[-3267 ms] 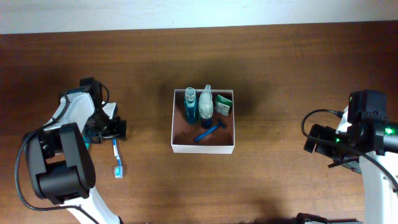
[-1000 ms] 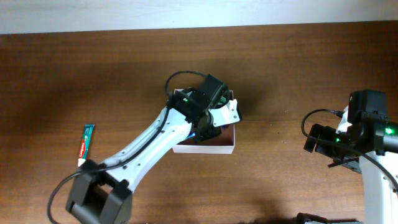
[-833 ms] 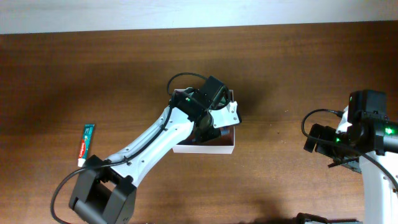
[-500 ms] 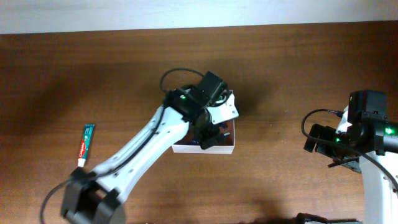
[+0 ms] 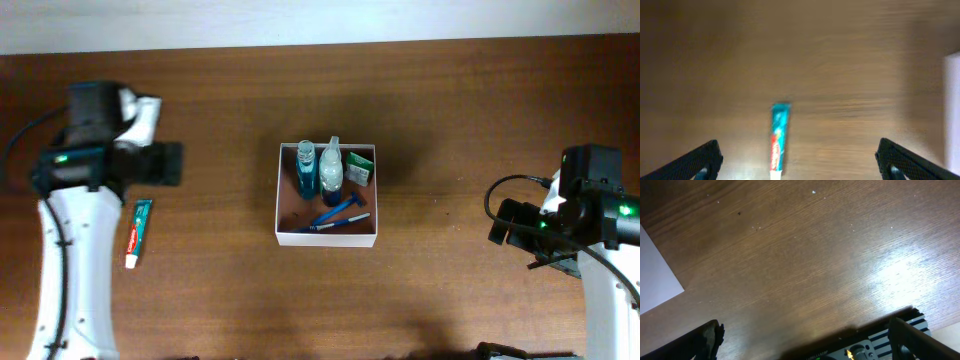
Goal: Pack container
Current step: 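Open the left gripper and withdraw it left toward the toothpaste, then grasp the teal toothpaste tube with the left gripper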
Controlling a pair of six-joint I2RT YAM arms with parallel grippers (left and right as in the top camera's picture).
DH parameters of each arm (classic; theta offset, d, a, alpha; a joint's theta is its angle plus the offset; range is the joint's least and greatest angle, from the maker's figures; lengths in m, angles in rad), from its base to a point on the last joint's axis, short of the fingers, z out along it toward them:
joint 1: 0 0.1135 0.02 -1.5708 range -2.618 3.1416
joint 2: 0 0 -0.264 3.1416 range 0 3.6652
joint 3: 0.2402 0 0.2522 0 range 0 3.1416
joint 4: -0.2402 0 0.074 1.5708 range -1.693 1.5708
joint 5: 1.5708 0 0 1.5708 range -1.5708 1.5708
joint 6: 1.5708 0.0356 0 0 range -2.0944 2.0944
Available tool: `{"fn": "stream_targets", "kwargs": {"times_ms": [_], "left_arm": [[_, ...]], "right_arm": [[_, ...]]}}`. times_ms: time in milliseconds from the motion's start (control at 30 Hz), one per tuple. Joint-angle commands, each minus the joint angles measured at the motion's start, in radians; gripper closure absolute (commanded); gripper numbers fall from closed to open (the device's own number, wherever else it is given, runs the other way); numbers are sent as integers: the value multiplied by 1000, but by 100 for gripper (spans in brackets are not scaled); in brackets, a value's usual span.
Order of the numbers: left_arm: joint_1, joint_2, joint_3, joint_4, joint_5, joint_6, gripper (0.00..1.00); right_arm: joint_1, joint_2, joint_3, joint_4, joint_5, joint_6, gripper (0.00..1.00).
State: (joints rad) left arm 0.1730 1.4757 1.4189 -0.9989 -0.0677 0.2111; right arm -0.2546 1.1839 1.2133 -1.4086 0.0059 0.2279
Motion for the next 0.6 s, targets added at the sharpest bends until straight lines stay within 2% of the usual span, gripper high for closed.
{"fn": "stream_targets", "kwargs": {"times_ms": [0,67,200,367,567], "left_arm": [[141,22,-125,56,10,-90,1],[196,54,-208,126,21,-83,1],[209,127,-274,192,31,-83,1],[209,286,-286,219,29,-83,1],[209,396,-286,230,30,-83,1]], "right_arm": [[-8,1,-2,6,-3,-7,1],[-8,1,-2,7,-3,-7,2],[-8,1,-3,7,-3,-7,1],[-8,1,-3,6,-3,-7,2],[-8,1,-2,6,-3,-7,1]]}}
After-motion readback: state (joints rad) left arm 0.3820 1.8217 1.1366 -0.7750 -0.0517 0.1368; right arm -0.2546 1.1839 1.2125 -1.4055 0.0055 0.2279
